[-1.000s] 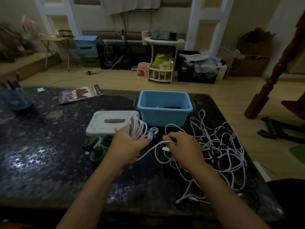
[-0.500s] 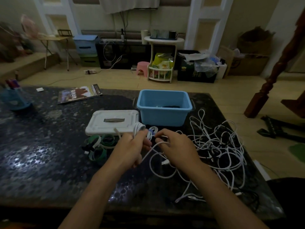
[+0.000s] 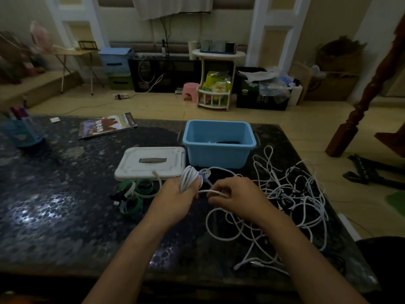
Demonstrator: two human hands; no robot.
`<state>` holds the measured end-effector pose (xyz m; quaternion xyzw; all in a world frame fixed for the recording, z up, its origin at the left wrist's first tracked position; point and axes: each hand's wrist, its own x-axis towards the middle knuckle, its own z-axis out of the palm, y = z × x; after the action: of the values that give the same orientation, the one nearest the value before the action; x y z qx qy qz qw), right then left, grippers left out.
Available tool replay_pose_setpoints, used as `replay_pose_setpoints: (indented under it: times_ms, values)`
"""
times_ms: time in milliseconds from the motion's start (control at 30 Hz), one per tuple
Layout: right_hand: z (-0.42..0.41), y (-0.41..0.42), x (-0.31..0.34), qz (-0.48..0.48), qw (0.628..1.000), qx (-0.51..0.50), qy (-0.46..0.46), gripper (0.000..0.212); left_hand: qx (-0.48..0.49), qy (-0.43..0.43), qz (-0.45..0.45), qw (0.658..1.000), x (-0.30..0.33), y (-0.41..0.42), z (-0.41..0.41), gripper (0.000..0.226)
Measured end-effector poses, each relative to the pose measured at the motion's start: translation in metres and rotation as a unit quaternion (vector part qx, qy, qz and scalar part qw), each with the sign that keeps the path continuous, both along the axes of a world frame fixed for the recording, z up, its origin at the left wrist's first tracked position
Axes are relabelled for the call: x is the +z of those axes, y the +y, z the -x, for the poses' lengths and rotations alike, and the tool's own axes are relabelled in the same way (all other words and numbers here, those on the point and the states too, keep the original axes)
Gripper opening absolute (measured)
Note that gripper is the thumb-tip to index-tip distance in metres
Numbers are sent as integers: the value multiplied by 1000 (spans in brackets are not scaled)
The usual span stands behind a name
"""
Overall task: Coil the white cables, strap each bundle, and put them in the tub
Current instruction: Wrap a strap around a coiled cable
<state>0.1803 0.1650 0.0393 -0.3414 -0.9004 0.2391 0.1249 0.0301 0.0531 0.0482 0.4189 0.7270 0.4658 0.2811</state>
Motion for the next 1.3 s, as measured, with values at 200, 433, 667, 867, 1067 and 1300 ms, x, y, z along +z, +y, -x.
replay_pose_setpoints:
  times_ms: [200,433,667,867,1067,1300]
  values:
    - [1,-1,-2,1,1000,3,-4,20,-11,-107,21,994,7,-3,3,46]
    - [-6,4,2,-122,985,-120,4,32,-19,-236,24,971,15,-4,-6,42]
    - [14,-20,-3,-63,997,51,21,18,134,-157,-22,978,9,4,7,43]
    - [13,-22,-2,-60,989,-61,123,23,6,-165,31,986,5,-1,-8,38]
    - [18,-31,-2,-70,987,-46,139,22,33,-14,46,998,1,8,-16,45]
    - [8,-19,-4,-48,994,-63,69,7,91,-199,-8,976,10,6,-8,43]
